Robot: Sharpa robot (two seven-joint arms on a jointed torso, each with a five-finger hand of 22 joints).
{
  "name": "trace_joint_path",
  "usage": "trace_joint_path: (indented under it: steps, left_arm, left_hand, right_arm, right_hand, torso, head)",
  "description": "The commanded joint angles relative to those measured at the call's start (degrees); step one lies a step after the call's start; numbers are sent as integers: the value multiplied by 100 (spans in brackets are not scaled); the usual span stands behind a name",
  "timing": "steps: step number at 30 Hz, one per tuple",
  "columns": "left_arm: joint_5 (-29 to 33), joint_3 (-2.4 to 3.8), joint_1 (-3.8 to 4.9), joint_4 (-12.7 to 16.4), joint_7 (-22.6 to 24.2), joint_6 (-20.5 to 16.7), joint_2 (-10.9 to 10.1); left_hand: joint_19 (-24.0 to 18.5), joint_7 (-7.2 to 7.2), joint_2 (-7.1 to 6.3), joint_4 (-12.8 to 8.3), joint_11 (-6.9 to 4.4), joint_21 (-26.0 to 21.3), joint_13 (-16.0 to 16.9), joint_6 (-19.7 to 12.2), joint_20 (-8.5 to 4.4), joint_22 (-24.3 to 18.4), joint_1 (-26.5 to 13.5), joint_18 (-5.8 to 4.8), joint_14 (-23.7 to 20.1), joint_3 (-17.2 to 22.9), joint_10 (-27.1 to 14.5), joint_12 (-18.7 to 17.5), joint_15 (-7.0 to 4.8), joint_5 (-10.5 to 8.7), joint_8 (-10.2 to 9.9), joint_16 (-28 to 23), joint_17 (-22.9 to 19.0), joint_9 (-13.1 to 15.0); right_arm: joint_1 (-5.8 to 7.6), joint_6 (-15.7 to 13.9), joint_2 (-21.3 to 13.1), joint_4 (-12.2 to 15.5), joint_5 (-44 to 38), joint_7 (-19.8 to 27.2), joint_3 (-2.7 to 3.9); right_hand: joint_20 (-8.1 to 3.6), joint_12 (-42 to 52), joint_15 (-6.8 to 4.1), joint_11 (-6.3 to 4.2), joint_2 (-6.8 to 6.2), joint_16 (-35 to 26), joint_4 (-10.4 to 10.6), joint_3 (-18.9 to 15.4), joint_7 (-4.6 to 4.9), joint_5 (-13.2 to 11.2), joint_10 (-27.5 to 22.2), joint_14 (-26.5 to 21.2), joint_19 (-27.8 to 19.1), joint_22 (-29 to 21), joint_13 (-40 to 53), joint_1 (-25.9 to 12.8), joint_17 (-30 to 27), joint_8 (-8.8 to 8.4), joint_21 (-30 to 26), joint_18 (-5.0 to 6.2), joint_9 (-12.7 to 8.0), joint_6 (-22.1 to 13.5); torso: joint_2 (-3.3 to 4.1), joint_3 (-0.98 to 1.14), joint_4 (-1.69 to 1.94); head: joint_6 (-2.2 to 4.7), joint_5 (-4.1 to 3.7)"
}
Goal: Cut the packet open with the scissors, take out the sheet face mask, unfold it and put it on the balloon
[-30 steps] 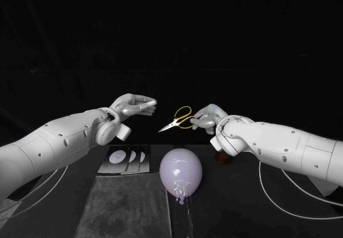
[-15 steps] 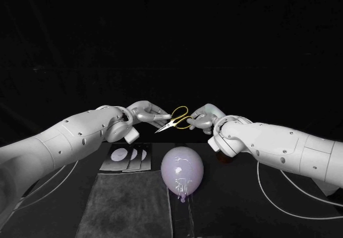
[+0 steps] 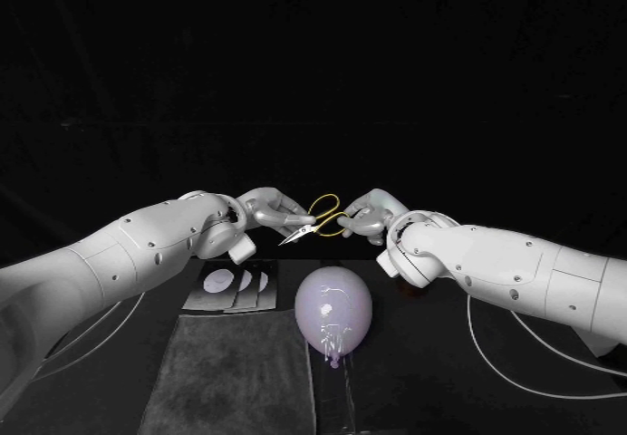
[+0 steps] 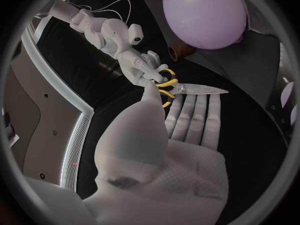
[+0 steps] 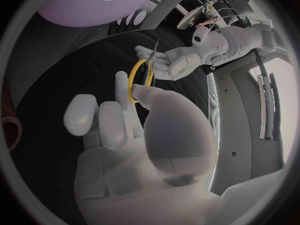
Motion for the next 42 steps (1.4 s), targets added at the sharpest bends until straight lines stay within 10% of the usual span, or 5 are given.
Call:
trace_joint_path:
  steps: [1, 35, 42]
  left_arm:
    - [-43, 2, 13, 0, -67, 237, 16]
    - [-85, -33, -4, -52, 45, 353, 54]
    - [-192, -45, -16, -39, 86, 369, 46]
  left_hand:
    - [109, 314, 34, -4, -9, 50, 10, 67, -1, 14, 120, 99, 114, -29, 87, 8, -16, -13, 35, 68, 28, 11]
    - [749, -140, 835, -103, -436, 209, 52, 909, -152, 34, 1428, 180, 782, 547, 1159, 161, -377, -3, 322, 353, 353, 82]
    - [945, -219, 704, -136, -555, 384, 23, 1132, -339, 124, 1736, 164, 1053, 1151, 1568, 185, -484, -7, 502, 454, 476, 217]
  right_arm:
    - [1, 19, 0, 23, -147, 117, 5]
    - [-1, 13, -13, 80, -181, 165, 5]
    - [-1, 7, -18, 78, -176, 159, 5]
  right_hand:
    - [-12, 12, -52, -161, 35, 15, -600, 638, 8, -7, 186, 87, -30, 9, 5, 8, 5, 17, -16, 43, 5, 31]
    - [-12, 11, -52, -161, 37, 27, -614, 653, 8, -5, 188, 90, -22, 28, 5, -5, 23, 16, -3, 40, 7, 30]
    - [-12, 9, -52, -159, 36, -9, -621, 659, 9, 0, 187, 78, -40, 1, 5, -13, -37, 15, -23, 46, 8, 28]
  torso:
    - [0, -1, 0]
    - [-2, -1, -2]
    - [-4, -1, -7]
  head:
    - [-4, -5]
    - [-52, -11]
    - [-54, -14]
